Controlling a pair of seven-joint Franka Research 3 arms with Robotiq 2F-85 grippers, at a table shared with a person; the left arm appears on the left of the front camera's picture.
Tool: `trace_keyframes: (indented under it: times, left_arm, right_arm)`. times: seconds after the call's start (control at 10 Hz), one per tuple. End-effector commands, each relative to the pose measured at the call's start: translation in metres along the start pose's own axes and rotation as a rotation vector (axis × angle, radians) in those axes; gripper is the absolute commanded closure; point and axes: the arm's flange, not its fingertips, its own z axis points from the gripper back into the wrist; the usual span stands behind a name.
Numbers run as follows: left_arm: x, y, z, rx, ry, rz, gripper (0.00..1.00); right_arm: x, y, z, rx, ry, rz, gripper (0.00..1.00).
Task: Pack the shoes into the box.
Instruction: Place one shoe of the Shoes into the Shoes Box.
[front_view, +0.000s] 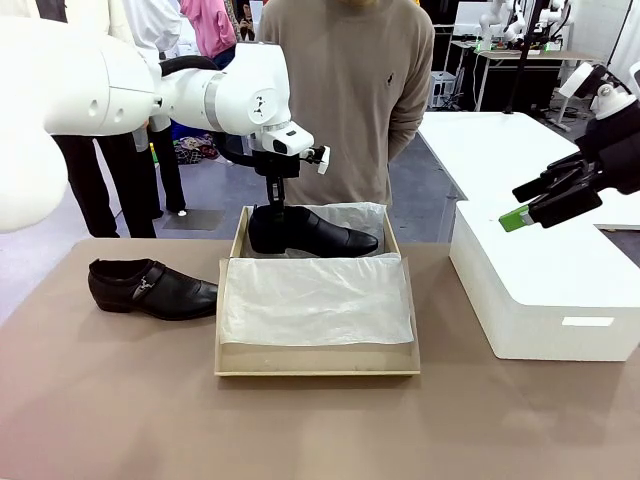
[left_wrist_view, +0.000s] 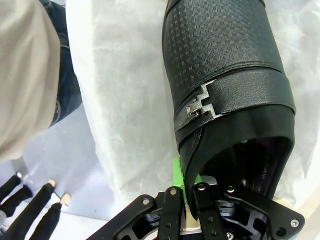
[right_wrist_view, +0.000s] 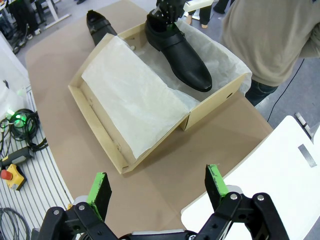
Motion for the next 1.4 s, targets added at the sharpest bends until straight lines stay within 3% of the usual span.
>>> trace_keyframes:
  times: [0.0, 0.7, 0.8, 1.2, 1.3]
  left_arm:
    - [0.0, 0.002, -0.001, 0.014, 0.0, 0.026, 1.0]
    - [-0.007, 0.011, -0.012, 0.027, -0.009, 0.087, 1.0]
    - [-0.007, 0.011, -0.013, 0.013, -0.02, 0.101, 0.91]
    - [-0.012, 0.011, 0.0, 0.023, -0.031, 0.116, 0.12]
    - [-0.012, 0.012, 0.006, 0.019, -0.037, 0.114, 0.0]
  right_arm:
    - [0.001, -0.001, -0.001, 0.011, -0.016, 0.008, 0.0]
    - [0.001, -0.001, -0.001, 0.011, -0.016, 0.008, 0.0]
    - [0.001, -0.001, -0.001, 0.011, -0.016, 0.008, 0.0]
    - [0.001, -0.001, -0.001, 0.011, -0.016, 0.008, 0.0]
    - [0.001, -0.001, -0.001, 0.011, -0.016, 0.008, 0.0]
